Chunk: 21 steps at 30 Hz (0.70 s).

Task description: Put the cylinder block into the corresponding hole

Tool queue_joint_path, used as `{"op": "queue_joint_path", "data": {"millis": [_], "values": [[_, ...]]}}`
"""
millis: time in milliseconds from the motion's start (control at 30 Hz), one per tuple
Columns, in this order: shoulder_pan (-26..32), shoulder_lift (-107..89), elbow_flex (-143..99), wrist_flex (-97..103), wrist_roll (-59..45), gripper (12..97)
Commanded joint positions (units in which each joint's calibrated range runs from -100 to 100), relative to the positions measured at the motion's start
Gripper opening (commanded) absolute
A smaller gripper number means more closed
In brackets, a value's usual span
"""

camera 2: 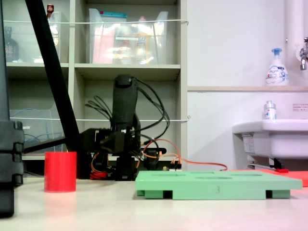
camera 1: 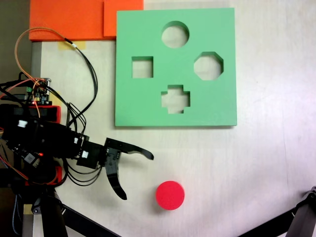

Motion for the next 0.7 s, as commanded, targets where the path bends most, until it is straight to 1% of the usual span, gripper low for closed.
{"op": "queue_joint_path", "data": {"millis": [0, 100, 167, 200, 433, 467, 533, 667], "values": [[-0.1, 4.3, 0.8, 7.7, 0.3, 80.3], [-0.5, 10.9, 4.3, 8.4, 0.3, 80.4], [-0.7, 18.3, 8.1, 8.4, 0.3, 84.9], [-0.8, 22.2, 9.9, 8.4, 0.3, 85.8], [-2.0, 39.2, 21.7, 8.4, 0.3, 86.1], [-2.1, 41.7, 23.3, 8.4, 0.4, 87.4], [-2.1, 44.9, 26.2, 8.4, 0.4, 89.5], [-2.1, 49.3, 31.0, 8.4, 0.5, 89.5]]}}
